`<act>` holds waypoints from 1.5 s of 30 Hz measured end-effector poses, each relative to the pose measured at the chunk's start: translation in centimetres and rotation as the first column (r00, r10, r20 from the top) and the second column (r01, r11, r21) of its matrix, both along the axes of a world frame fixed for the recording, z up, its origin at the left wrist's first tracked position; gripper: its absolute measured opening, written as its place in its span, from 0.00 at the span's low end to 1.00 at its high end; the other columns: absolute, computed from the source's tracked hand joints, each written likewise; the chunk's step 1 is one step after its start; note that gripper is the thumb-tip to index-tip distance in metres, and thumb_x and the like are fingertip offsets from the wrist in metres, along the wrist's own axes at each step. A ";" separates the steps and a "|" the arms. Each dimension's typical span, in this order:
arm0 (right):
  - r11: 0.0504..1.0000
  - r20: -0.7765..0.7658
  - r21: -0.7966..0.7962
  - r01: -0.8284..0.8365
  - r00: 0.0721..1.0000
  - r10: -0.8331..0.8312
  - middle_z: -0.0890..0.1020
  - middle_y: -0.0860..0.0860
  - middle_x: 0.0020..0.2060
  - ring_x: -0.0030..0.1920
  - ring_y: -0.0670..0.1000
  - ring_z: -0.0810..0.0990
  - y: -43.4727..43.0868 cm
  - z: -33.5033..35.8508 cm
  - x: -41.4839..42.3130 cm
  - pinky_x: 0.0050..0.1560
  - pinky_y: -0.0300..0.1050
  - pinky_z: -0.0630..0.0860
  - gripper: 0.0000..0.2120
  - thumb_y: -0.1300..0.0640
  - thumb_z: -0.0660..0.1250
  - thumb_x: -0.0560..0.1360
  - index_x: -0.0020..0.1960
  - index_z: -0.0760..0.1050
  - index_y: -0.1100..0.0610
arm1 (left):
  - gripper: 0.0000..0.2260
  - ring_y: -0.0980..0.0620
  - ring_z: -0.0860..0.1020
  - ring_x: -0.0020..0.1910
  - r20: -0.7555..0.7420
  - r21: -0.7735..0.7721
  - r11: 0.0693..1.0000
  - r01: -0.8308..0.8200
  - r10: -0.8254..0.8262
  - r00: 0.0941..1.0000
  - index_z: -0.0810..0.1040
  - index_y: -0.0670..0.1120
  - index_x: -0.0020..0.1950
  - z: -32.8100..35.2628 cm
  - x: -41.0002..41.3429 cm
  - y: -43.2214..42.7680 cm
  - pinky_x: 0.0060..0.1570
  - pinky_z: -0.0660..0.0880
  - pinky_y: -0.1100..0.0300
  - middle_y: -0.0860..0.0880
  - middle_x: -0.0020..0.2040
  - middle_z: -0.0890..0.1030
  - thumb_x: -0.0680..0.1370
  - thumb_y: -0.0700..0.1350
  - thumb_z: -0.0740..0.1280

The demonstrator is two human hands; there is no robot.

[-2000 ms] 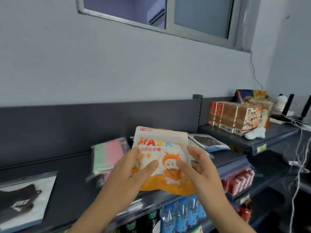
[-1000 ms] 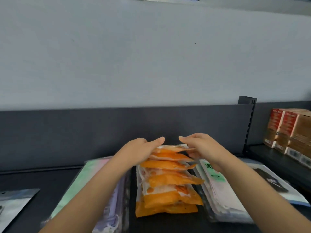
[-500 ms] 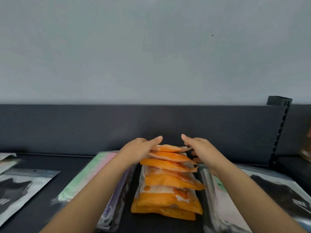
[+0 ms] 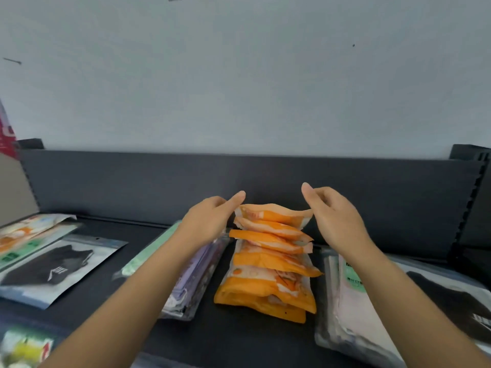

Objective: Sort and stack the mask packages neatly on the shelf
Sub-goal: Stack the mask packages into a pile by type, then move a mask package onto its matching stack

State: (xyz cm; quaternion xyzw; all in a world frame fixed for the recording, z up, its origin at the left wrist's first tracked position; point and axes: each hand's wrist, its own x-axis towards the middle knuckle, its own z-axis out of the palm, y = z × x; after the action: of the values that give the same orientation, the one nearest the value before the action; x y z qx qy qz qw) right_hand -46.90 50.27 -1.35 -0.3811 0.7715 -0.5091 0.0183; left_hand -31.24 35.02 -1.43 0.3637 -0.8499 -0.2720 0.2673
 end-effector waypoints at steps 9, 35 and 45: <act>0.978 -0.253 -0.103 -0.183 0.955 0.152 0.73 0.44 0.65 0.68 0.46 0.68 -2.0 1.0 8.8 0.60 0.43 0.66 0.23 0.39 0.59 0.76 0.67 0.69 0.47 | 0.33 0.47 0.77 0.57 -0.023 -0.035 0.973 -0.227 0.227 0.974 0.79 0.46 0.57 -0.7 9.9 0.4 0.60 0.71 0.49 0.50 0.56 0.81 0.73 0.72 0.53; 0.820 0.487 -0.038 -0.572 0.706 0.515 0.77 0.51 0.58 0.52 0.47 0.77 -32.2 -3.8 45.6 0.56 0.50 0.78 0.22 0.46 0.68 0.74 0.64 0.70 0.53 | 0.39 0.49 0.72 0.64 -0.033 0.172 0.828 -0.534 0.547 0.837 0.73 0.49 0.69 -7.5 54.3 -21.5 0.63 0.65 0.54 0.49 0.67 0.75 0.68 0.73 0.52; 0.889 0.633 -0.070 -0.452 0.668 0.390 0.75 0.47 0.45 0.43 0.46 0.76 -42.8 -3.0 44.1 0.44 0.45 0.77 0.32 0.44 0.67 0.74 0.73 0.61 0.54 | 0.34 0.49 0.73 0.64 -0.009 0.168 0.887 -0.431 0.439 0.899 0.71 0.47 0.70 -7.0 48.7 -36.6 0.62 0.68 0.53 0.49 0.67 0.76 0.75 0.69 0.56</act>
State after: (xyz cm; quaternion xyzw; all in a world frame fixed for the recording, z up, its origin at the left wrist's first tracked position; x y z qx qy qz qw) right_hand -2.79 7.47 -4.40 -0.3544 0.6331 -0.5522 0.4106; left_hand 17.47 -1.54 -8.48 0.5588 -0.7155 -0.2815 0.3108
